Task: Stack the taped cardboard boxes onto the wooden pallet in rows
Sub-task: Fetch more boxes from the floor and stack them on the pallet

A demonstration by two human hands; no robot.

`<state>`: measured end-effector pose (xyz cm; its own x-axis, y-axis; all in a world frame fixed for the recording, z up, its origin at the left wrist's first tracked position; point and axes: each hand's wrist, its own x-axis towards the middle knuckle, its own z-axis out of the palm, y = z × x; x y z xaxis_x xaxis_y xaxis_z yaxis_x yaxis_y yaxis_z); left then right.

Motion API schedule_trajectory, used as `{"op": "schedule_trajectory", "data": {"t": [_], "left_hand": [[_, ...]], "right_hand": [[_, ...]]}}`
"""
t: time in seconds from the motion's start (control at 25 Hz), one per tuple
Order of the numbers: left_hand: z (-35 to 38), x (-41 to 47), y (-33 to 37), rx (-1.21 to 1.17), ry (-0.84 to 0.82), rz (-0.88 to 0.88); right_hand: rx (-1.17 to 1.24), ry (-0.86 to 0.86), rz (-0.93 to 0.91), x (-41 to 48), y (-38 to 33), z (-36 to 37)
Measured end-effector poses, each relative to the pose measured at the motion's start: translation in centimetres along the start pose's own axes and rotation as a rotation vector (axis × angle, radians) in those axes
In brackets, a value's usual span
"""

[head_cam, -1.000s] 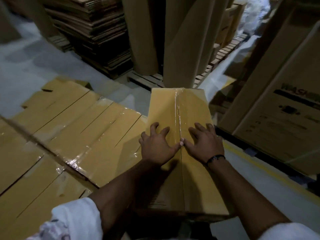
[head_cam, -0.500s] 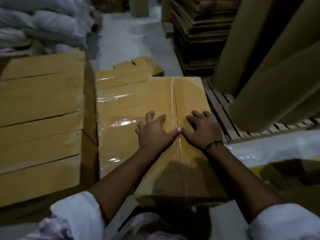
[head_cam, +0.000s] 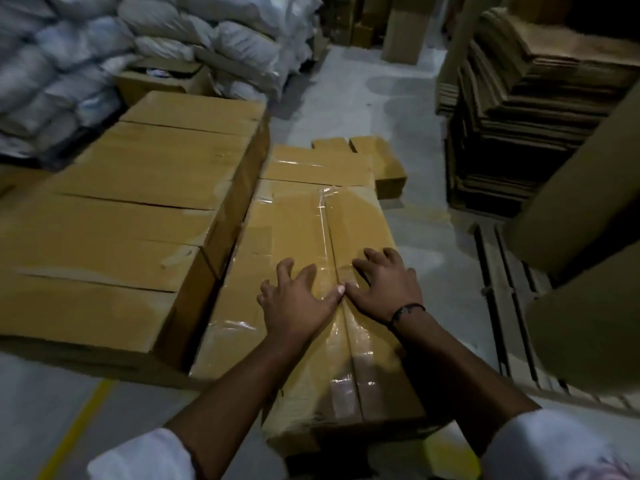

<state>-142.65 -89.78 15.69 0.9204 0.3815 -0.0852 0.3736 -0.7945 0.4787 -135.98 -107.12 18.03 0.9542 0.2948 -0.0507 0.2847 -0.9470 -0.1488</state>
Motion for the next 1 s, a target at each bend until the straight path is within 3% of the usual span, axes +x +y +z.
{"op": "schedule_trajectory", "data": {"t": [0.44, 0.84, 1.0], "left_hand": [[3.5, -3.1, -1.1, 0.019, 0.177, -0.469], [8.5, -6.0, 9.0, -0.043, 0.317, -0.892], [8.9, -6.5, 11.4, -0.042, 0.400, -0.957]], "right_hand": [[-0.009, -0.126, -0.501, 6.4, -1.4, 4.1], [-0.051, -0.241, -1.004, 11.4, 2.6, 4.0], [0.001, -0.237, -1.104, 11.9, 3.1, 3.5]]}}
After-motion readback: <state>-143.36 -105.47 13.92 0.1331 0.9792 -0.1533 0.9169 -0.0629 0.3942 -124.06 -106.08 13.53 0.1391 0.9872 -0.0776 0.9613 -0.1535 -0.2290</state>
